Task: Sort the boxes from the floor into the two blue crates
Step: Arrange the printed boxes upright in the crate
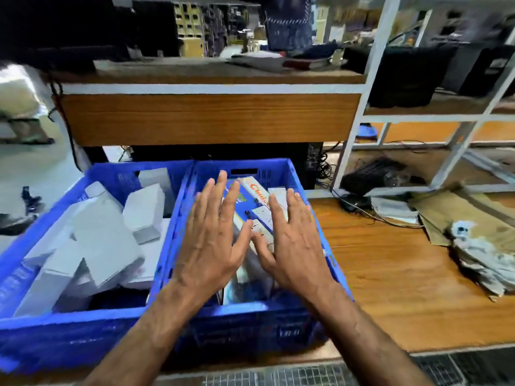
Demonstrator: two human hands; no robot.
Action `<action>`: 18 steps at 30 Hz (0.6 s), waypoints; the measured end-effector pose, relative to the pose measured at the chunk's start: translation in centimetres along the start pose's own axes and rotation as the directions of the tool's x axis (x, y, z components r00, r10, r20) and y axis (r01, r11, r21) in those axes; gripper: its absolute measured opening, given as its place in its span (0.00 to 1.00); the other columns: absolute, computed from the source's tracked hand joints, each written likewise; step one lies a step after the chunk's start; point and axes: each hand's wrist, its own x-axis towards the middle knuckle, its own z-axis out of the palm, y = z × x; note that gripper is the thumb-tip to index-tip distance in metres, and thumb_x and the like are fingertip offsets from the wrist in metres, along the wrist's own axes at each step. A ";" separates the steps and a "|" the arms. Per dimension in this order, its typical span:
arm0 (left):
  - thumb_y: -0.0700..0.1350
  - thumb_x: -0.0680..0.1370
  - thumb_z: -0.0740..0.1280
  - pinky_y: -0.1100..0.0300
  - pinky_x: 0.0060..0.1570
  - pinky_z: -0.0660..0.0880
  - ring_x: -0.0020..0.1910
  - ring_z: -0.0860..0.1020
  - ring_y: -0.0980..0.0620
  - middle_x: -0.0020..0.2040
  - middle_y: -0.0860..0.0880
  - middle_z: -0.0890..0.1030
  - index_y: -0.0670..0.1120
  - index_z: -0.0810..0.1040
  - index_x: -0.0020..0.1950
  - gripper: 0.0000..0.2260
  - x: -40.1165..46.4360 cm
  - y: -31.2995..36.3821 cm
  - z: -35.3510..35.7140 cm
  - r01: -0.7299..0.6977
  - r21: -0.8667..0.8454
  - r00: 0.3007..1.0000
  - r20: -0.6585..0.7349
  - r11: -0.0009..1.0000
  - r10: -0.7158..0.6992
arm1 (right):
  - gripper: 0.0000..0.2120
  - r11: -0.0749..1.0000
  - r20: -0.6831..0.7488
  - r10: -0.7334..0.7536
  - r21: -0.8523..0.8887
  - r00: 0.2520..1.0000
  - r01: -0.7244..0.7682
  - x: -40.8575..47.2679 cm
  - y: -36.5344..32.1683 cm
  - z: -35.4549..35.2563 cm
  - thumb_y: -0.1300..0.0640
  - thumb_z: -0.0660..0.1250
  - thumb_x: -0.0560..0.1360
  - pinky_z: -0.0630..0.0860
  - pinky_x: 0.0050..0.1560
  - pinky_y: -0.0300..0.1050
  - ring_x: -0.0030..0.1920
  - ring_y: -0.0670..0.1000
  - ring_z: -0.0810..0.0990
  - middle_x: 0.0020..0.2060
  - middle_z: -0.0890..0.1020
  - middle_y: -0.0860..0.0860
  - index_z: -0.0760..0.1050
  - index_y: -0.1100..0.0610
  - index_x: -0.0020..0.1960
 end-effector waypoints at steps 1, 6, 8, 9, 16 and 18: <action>0.55 0.81 0.61 0.41 0.78 0.57 0.82 0.55 0.41 0.83 0.43 0.55 0.42 0.61 0.82 0.32 0.2 0.3 0.6 0.018 0.011 1.000 0.010 1.000 -0.018 | 0.38 1.000 0.008 -0.008 0.016 1.000 0.008 0.3 0.8 0.3 0.40 0.60 0.79 0.53 0.79 0.60 0.82 0.62 0.53 0.81 0.55 0.64 0.57 0.58 0.82; 0.54 0.81 0.62 0.41 0.79 0.57 0.82 0.54 0.43 0.83 0.44 0.55 0.43 0.61 0.82 0.31 -0.2 -0.1 2.2 0.057 0.039 0.996 0.073 0.998 -0.060 | 0.42 0.996 0.055 -0.002 0.086 0.998 -0.003 1.5 2.8 2.2 0.33 0.58 0.76 0.53 0.79 0.61 0.81 0.62 0.54 0.80 0.57 0.65 0.58 0.58 0.82; 0.55 0.81 0.61 0.42 0.79 0.57 0.82 0.55 0.43 0.83 0.44 0.56 0.44 0.61 0.82 0.31 -0.2 -0.7 2.6 0.098 0.043 0.989 0.110 0.994 -0.102 | 0.45 0.997 0.115 0.023 0.069 0.993 -0.031 1.7 2.8 3.1 0.29 0.57 0.75 0.54 0.79 0.61 0.81 0.62 0.55 0.80 0.57 0.65 0.57 0.57 0.82; 0.55 0.81 0.61 0.44 0.79 0.56 0.82 0.56 0.43 0.83 0.44 0.56 0.44 0.61 0.82 0.31 -0.2 -1.1 2.8 0.127 0.043 0.982 0.132 0.991 -0.132 | 0.47 0.997 0.148 0.045 0.056 0.988 -0.054 1.8 2.7 3.5 0.26 0.56 0.74 0.55 0.78 0.61 0.80 0.62 0.56 0.79 0.58 0.65 0.57 0.56 0.82; 0.45 0.81 0.67 0.58 0.77 0.56 0.80 0.59 0.48 0.81 0.43 0.61 0.44 0.53 0.83 0.34 0.7 -4.6 5.0 0.391 -0.149 0.780 0.577 0.908 -0.242 | 0.55 0.987 0.239 0.162 -0.048 0.957 -0.155 2.6 2.1 3.9 0.18 0.56 0.62 0.63 0.74 0.58 0.77 0.61 0.61 0.78 0.61 0.61 0.60 0.51 0.80; 0.48 0.80 0.69 0.59 0.77 0.56 0.80 0.59 0.48 0.81 0.43 0.60 0.43 0.51 0.83 0.38 0.8 -5.5 5.4 0.358 -0.117 0.733 0.650 0.926 -0.201 | 0.53 0.976 0.242 0.218 -0.070 0.946 -0.207 3.1 1.5 3.7 0.20 0.59 0.62 0.67 0.71 0.57 0.75 0.61 0.63 0.76 0.64 0.60 0.62 0.50 0.78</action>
